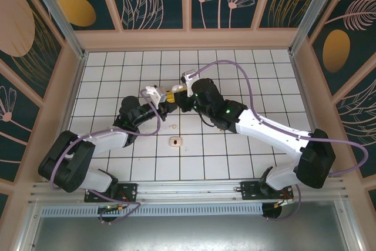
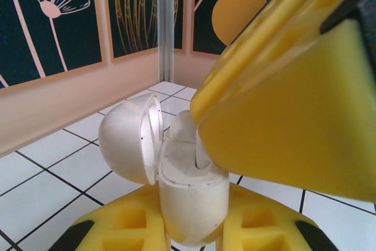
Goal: Insert the wireless bluetooth earbuds into the charging case
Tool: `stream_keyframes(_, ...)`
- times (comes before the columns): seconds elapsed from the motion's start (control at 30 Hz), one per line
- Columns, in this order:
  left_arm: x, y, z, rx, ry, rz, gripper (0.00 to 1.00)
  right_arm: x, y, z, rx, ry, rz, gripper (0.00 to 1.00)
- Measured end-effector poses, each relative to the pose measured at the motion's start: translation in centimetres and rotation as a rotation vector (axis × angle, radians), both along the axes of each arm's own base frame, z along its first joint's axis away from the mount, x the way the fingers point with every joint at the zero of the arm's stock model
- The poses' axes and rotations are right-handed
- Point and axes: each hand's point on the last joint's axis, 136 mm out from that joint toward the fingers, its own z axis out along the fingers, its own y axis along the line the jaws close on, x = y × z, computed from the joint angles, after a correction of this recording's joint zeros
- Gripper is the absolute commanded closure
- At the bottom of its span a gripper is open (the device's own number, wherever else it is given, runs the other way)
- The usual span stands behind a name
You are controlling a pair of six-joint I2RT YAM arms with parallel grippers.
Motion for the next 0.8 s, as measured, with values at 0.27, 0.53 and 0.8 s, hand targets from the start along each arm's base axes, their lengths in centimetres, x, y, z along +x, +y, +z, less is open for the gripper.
stream_keyframes(0.27,0.0,0.0,0.3,-0.003,-0.006,-0.001,0.91,-0.4,0.4,0.3,-0.004,-0.009,0.018,0.56)
stream_keyframes(0.53,0.1,-0.1,0.4,-0.005,-0.008,-0.001,0.91,-1.1,0.7,1.5,0.046,0.008,0.049,0.45)
stream_keyframes(0.8,0.0,-0.1,0.4,-0.005,-0.010,-0.004,0.91,-1.8,-1.5,7.0,0.225,-0.020,0.070,0.47)
